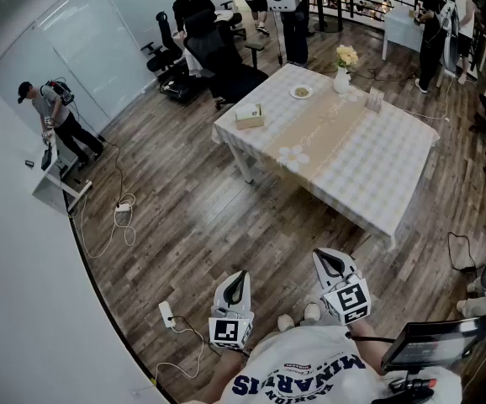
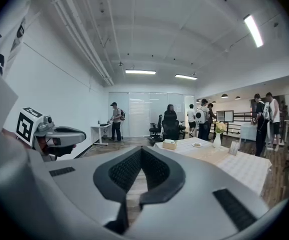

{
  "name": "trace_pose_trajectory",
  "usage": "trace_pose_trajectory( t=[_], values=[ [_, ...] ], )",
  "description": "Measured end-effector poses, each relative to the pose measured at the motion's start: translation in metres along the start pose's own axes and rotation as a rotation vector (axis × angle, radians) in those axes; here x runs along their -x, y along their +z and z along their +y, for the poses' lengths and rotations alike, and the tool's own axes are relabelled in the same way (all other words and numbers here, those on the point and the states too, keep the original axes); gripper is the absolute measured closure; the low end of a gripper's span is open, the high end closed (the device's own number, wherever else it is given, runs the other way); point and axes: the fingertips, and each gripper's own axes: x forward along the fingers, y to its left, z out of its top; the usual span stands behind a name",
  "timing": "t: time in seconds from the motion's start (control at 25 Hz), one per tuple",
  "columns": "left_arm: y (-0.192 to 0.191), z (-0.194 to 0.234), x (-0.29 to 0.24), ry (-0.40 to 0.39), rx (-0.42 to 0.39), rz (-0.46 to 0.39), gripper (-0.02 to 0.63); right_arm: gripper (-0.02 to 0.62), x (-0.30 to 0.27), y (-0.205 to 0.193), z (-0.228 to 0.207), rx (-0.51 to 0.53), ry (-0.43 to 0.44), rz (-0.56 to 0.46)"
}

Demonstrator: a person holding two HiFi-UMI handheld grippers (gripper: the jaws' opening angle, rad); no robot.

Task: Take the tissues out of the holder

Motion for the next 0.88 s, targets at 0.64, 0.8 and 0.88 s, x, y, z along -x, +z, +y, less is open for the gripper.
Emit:
trace_pose_trajectory(
  t=[0.64,0.8,0.88],
  values=[
    [0.005,-0.001,-0.037,-0.007,0.019,-0.031,0.602,0.588,-0.012,0.0,-0.031,-0.01,-0.02,-0.005],
    [-0.003,0.007,-0.053,0.021,0.018,-0.035,0.603,0.586,-0.033,-0.005,-0.052,0.011,-0.043,-0.027],
    [-0.007,0.012,-0.063,0.031,0.017,-0.021,0.603,0.586,-0.046,-0.007,-0.061,0.01,-0.029,-0.02]
  ],
)
